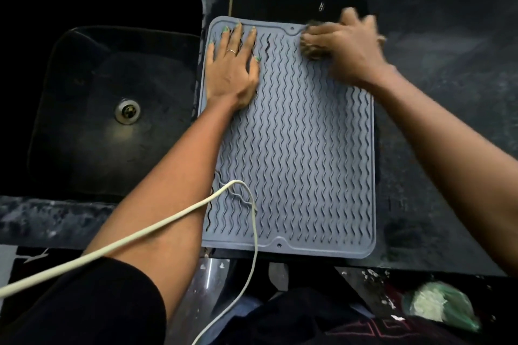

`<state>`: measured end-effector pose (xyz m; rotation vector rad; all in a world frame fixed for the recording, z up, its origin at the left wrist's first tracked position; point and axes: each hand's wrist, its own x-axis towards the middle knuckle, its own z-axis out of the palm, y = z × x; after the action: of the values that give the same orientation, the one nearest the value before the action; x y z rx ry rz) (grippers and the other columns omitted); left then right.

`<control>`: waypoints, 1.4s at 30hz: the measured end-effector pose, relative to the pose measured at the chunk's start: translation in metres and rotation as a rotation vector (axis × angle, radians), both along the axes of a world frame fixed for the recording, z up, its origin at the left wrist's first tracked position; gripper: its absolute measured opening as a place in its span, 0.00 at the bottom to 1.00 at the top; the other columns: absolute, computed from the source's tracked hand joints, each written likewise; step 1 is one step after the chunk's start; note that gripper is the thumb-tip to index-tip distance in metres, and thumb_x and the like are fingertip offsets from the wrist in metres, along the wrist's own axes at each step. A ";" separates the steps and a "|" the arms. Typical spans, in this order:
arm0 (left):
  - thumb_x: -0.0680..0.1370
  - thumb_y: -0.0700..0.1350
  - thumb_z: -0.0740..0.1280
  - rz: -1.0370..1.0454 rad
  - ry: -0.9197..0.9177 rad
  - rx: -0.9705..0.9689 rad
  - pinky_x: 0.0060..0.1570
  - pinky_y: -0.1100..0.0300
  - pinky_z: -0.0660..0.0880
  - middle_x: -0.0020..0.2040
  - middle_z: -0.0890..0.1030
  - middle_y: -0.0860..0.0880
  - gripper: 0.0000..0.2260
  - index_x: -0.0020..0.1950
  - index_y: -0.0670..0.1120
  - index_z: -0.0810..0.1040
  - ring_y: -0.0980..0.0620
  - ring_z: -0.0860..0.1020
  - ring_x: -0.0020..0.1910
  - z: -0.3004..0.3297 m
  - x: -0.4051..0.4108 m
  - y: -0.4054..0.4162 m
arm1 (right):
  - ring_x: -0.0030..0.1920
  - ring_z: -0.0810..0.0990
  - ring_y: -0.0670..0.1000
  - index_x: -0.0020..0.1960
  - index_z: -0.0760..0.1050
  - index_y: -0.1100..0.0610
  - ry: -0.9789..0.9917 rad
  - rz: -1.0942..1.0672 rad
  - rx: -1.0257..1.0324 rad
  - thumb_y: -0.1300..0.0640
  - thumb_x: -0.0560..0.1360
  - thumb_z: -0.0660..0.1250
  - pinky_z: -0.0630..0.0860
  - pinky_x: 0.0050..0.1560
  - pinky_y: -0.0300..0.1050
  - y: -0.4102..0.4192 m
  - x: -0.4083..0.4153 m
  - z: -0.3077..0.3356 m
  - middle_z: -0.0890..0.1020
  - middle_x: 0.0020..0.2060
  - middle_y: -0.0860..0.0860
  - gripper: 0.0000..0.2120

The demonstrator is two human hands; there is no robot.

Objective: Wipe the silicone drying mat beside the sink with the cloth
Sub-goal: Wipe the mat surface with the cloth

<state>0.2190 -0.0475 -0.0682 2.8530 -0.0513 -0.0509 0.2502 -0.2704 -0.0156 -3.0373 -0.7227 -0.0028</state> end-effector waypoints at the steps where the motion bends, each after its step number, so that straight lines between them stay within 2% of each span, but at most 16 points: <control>1: 0.82 0.53 0.49 0.001 -0.002 -0.001 0.77 0.50 0.43 0.80 0.52 0.50 0.25 0.79 0.54 0.52 0.48 0.49 0.80 0.000 0.000 0.000 | 0.55 0.69 0.62 0.63 0.75 0.47 -0.015 -0.045 0.000 0.66 0.70 0.64 0.64 0.50 0.59 -0.025 -0.003 0.000 0.76 0.65 0.47 0.25; 5: 0.82 0.55 0.50 -0.005 0.003 -0.013 0.78 0.50 0.43 0.80 0.52 0.50 0.25 0.79 0.55 0.52 0.49 0.49 0.80 0.002 -0.001 -0.001 | 0.54 0.69 0.62 0.59 0.79 0.50 -0.039 -0.217 -0.081 0.67 0.69 0.67 0.64 0.52 0.62 -0.081 -0.015 0.009 0.79 0.61 0.50 0.21; 9: 0.81 0.56 0.51 0.009 -0.004 -0.022 0.77 0.50 0.42 0.80 0.52 0.50 0.26 0.79 0.54 0.53 0.49 0.49 0.80 0.001 -0.003 -0.001 | 0.55 0.68 0.62 0.55 0.80 0.55 0.019 -0.303 -0.191 0.67 0.70 0.65 0.63 0.58 0.63 -0.069 -0.002 0.027 0.82 0.50 0.58 0.17; 11: 0.81 0.54 0.52 -0.037 -0.055 -0.006 0.77 0.49 0.41 0.80 0.51 0.49 0.27 0.79 0.52 0.53 0.48 0.48 0.80 0.002 -0.001 -0.002 | 0.57 0.69 0.61 0.56 0.80 0.52 0.080 -0.349 -0.106 0.67 0.69 0.62 0.64 0.59 0.63 -0.055 0.002 0.038 0.81 0.47 0.61 0.20; 14: 0.81 0.48 0.52 -0.284 -0.065 0.019 0.76 0.50 0.40 0.80 0.52 0.50 0.27 0.80 0.50 0.52 0.49 0.48 0.80 0.003 0.005 -0.002 | 0.55 0.77 0.61 0.62 0.74 0.42 0.269 -0.417 0.260 0.64 0.71 0.61 0.73 0.58 0.62 -0.021 -0.001 0.050 0.77 0.56 0.59 0.25; 16: 0.82 0.47 0.51 -0.365 -0.016 0.019 0.77 0.50 0.43 0.80 0.54 0.50 0.26 0.80 0.50 0.52 0.50 0.50 0.79 0.002 0.009 0.000 | 0.55 0.78 0.59 0.64 0.71 0.41 0.301 -0.383 0.435 0.62 0.73 0.63 0.75 0.58 0.59 0.012 0.001 0.044 0.76 0.60 0.54 0.24; 18: 0.82 0.47 0.51 -0.352 -0.015 0.008 0.77 0.50 0.44 0.80 0.56 0.49 0.25 0.79 0.49 0.54 0.50 0.53 0.79 0.002 0.010 0.002 | 0.61 0.73 0.56 0.66 0.71 0.44 0.212 -0.287 0.429 0.64 0.74 0.61 0.71 0.62 0.59 0.051 -0.004 0.033 0.74 0.63 0.51 0.24; 22: 0.80 0.45 0.53 -0.277 -0.046 -0.050 0.78 0.50 0.47 0.77 0.65 0.46 0.23 0.76 0.47 0.65 0.50 0.60 0.77 0.005 0.011 -0.001 | 0.66 0.65 0.57 0.71 0.64 0.52 0.118 -0.185 0.250 0.61 0.78 0.55 0.65 0.65 0.55 0.096 -0.018 -0.003 0.67 0.70 0.52 0.22; 25: 0.78 0.43 0.54 -0.249 -0.078 -0.145 0.78 0.52 0.46 0.76 0.66 0.45 0.24 0.74 0.46 0.68 0.48 0.60 0.77 0.006 0.009 -0.002 | 0.63 0.69 0.57 0.67 0.68 0.56 0.045 -0.219 0.259 0.60 0.76 0.59 0.68 0.61 0.53 0.090 -0.023 -0.014 0.72 0.65 0.55 0.19; 28: 0.78 0.45 0.51 -0.270 -0.048 -0.155 0.77 0.53 0.45 0.78 0.62 0.49 0.26 0.77 0.47 0.62 0.49 0.56 0.78 0.005 0.010 0.000 | 0.58 0.71 0.58 0.61 0.72 0.61 0.014 -0.190 0.258 0.62 0.75 0.61 0.71 0.57 0.54 0.085 -0.052 -0.012 0.75 0.60 0.57 0.15; 31: 0.80 0.45 0.52 -0.273 -0.036 -0.115 0.78 0.53 0.45 0.79 0.60 0.51 0.25 0.78 0.50 0.59 0.51 0.54 0.79 0.003 0.012 0.001 | 0.54 0.71 0.56 0.58 0.74 0.62 0.091 -0.094 0.265 0.62 0.76 0.62 0.71 0.53 0.52 0.079 -0.112 -0.007 0.76 0.58 0.57 0.11; 35: 0.80 0.44 0.53 -0.247 -0.044 -0.125 0.77 0.53 0.43 0.78 0.60 0.53 0.25 0.78 0.51 0.59 0.52 0.54 0.79 0.003 0.010 0.000 | 0.51 0.74 0.58 0.57 0.76 0.62 0.219 0.060 0.184 0.60 0.75 0.64 0.71 0.46 0.52 0.075 -0.167 0.011 0.78 0.53 0.57 0.12; 37: 0.80 0.45 0.52 -0.228 -0.045 -0.133 0.77 0.52 0.42 0.78 0.61 0.52 0.25 0.78 0.51 0.60 0.53 0.54 0.79 0.004 0.011 0.000 | 0.47 0.76 0.55 0.53 0.78 0.58 0.300 0.085 0.194 0.58 0.75 0.62 0.72 0.42 0.48 0.072 -0.155 0.023 0.79 0.48 0.53 0.10; 39: 0.80 0.45 0.52 -0.216 -0.043 -0.128 0.77 0.51 0.41 0.78 0.62 0.52 0.25 0.78 0.50 0.60 0.52 0.54 0.79 0.004 0.011 0.000 | 0.39 0.76 0.46 0.48 0.79 0.52 0.343 -0.019 0.327 0.57 0.75 0.62 0.73 0.38 0.40 0.071 -0.127 0.037 0.80 0.42 0.48 0.07; 40: 0.80 0.46 0.52 -0.219 -0.036 -0.129 0.77 0.50 0.41 0.78 0.61 0.52 0.24 0.78 0.50 0.60 0.51 0.54 0.79 0.003 0.012 0.001 | 0.38 0.75 0.45 0.46 0.78 0.51 0.281 -0.094 0.409 0.57 0.75 0.62 0.73 0.37 0.39 0.071 -0.108 0.041 0.79 0.41 0.47 0.06; 42: 0.81 0.45 0.53 -0.228 -0.038 -0.183 0.77 0.50 0.42 0.78 0.62 0.50 0.22 0.77 0.50 0.62 0.50 0.55 0.79 0.003 0.012 0.002 | 0.45 0.76 0.50 0.50 0.78 0.53 0.089 -0.213 0.498 0.57 0.74 0.61 0.75 0.43 0.46 0.072 -0.066 0.035 0.79 0.46 0.50 0.08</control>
<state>0.2310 -0.0453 -0.0649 2.6520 -0.3692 -0.0373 0.1844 -0.1983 0.0196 -2.5980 -0.3253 -0.0436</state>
